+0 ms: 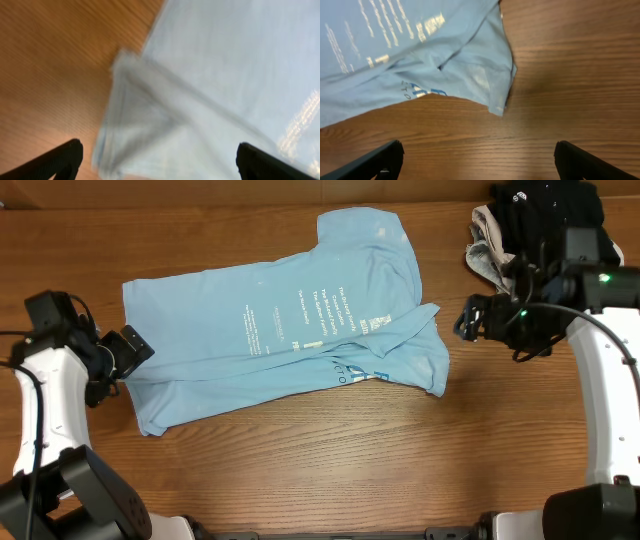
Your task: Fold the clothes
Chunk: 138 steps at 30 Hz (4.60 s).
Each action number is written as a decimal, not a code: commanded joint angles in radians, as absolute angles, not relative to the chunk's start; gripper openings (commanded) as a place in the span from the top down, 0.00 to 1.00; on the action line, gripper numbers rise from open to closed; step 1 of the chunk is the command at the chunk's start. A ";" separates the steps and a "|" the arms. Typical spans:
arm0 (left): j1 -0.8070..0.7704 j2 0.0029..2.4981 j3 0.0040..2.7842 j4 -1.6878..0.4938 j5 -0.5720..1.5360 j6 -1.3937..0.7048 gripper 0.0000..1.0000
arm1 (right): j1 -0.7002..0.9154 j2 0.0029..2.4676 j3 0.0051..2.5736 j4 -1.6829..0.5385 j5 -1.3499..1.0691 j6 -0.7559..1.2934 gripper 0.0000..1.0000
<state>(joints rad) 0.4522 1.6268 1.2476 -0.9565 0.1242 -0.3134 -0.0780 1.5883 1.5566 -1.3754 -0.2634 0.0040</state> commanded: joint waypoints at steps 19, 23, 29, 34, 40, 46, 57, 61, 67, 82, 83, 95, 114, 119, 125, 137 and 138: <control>0.448 1.591 0.980 -0.987 -0.112 -0.363 0.00 | -0.072 1.581 1.278 -1.190 -0.316 0.003 0.00; 0.452 1.592 0.962 -0.879 -0.137 -0.363 0.02 | -0.072 1.581 1.278 -1.190 -0.316 0.004 0.00; 0.445 1.594 0.857 -0.822 -0.111 -0.363 0.21 | -0.072 1.581 1.277 -1.190 -0.316 0.004 0.00; 0.451 1.594 0.796 -0.832 -0.125 -0.363 0.68 | -0.072 1.581 1.277 -1.188 -0.316 0.003 0.00; 0.472 1.594 0.773 -0.745 -0.212 -0.363 0.58 | -0.072 1.581 1.277 -1.181 -0.316 0.003 0.00; 0.474 1.594 0.773 -0.653 -0.221 -0.363 0.23 | -0.072 1.581 1.277 -1.178 -0.316 0.003 0.00; 0.473 1.594 0.773 -0.609 -0.220 -0.336 0.68 | -0.072 1.581 1.220 -1.129 -0.316 0.031 0.04; 0.473 1.594 0.773 -0.569 -0.220 -0.336 0.96 | -0.072 1.581 1.123 -1.036 -0.316 0.047 0.04; 0.473 1.594 0.773 -0.536 -0.216 -0.336 0.96 | -0.070 1.581 0.974 -0.841 -0.323 0.114 0.10; 0.472 1.594 0.773 -0.537 -0.214 -0.336 0.96 | 0.041 1.584 0.812 -0.587 -0.271 0.242 0.71; 0.472 1.594 0.773 -0.538 -0.216 -0.336 0.96 | 0.037 1.584 0.812 -0.587 -0.256 0.241 0.78; 0.472 1.594 0.857 -0.597 -0.221 -0.299 0.96 | -0.175 1.581 0.955 -0.799 -0.309 0.227 0.96; 0.431 1.594 0.924 -0.939 -0.062 -0.232 0.96 | -0.366 1.566 1.106 -1.259 -0.220 0.194 0.96; 0.432 1.594 0.924 -0.935 -0.101 -0.232 0.93 | -0.377 1.566 1.105 -1.293 -0.138 0.195 0.96; 0.432 1.594 0.924 -0.916 -0.133 -0.231 0.59 | -0.377 1.566 1.105 -1.277 -0.127 0.203 0.62; 0.432 1.594 1.011 -0.960 -0.123 -0.231 0.00 | -0.370 1.566 1.205 -1.271 -0.202 0.140 0.34; 0.431 1.594 1.047 -0.985 -0.107 -0.228 0.00 | -0.364 1.566 1.243 -1.282 -0.226 0.116 0.27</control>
<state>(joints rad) 0.4335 1.5917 0.9463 -0.9573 -0.1307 -0.2325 -0.3729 1.5848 1.1336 -1.2766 -0.1589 0.1841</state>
